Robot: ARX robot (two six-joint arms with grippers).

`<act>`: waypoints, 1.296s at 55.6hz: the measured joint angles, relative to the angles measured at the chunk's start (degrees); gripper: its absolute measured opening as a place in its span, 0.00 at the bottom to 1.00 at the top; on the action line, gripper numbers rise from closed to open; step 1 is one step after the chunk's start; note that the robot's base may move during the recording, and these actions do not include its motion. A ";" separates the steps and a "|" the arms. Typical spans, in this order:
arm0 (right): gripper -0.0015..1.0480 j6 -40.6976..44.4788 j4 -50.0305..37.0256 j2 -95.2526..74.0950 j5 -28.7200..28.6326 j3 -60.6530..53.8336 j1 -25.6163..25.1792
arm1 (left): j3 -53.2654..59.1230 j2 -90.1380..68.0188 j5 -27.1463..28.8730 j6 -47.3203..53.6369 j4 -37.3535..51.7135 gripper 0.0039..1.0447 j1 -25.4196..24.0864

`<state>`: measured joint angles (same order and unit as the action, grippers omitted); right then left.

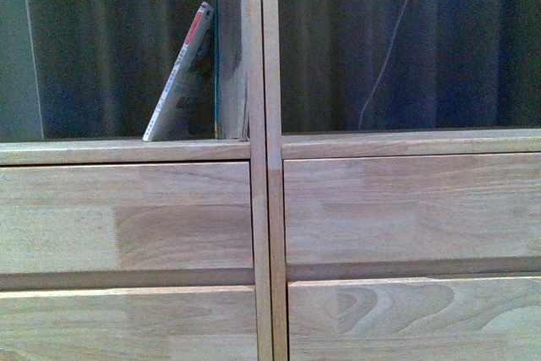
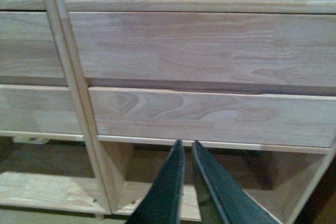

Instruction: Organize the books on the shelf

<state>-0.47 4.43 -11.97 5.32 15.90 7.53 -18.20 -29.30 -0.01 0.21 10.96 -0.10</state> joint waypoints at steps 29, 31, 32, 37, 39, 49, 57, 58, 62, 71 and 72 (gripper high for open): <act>0.03 0.26 -3.23 6.40 -5.35 -9.66 -7.37 | 11.34 9.97 0.00 -0.07 1.51 0.02 0.00; 0.03 0.28 -3.28 6.62 -5.33 -10.01 -7.37 | 11.67 10.47 0.00 -0.09 1.42 0.02 0.00; 0.03 0.28 -3.28 6.80 -5.35 -10.21 -7.37 | 11.89 10.80 0.00 -0.09 1.36 0.02 0.00; 0.03 0.28 -3.50 7.43 -5.33 -11.04 -7.39 | 12.90 12.28 0.00 -0.07 0.94 0.02 0.00; 0.03 0.26 -3.56 7.61 -5.33 -11.23 -7.39 | 13.18 12.74 0.00 -0.09 0.72 0.02 0.00; 0.03 0.28 -3.91 8.74 -5.35 -12.57 -7.39 | 14.78 15.78 0.00 -0.09 -0.81 0.02 0.00; 0.03 0.26 -4.00 9.35 -5.35 -13.38 -7.39 | 15.47 17.68 0.00 -0.09 -1.81 0.02 0.00; 0.03 0.28 -4.09 9.84 -5.33 -13.73 -7.39 | 15.54 17.88 0.00 -0.09 -2.01 0.02 0.00; 0.03 0.28 -4.11 11.28 -5.42 -15.06 -7.41 | 15.89 19.19 0.02 -0.09 -2.75 0.02 0.00; 0.03 0.28 -4.26 11.54 -5.40 -15.06 -7.41 | 17.49 28.61 0.09 -0.09 -10.82 0.02 0.09; 0.03 0.28 -4.26 11.54 -5.38 -15.06 -7.41 | 17.49 28.68 0.15 -0.11 -10.82 0.02 0.09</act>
<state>-0.19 0.16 -0.43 -0.05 0.84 0.12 -0.71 -0.62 0.14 0.10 0.14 -0.01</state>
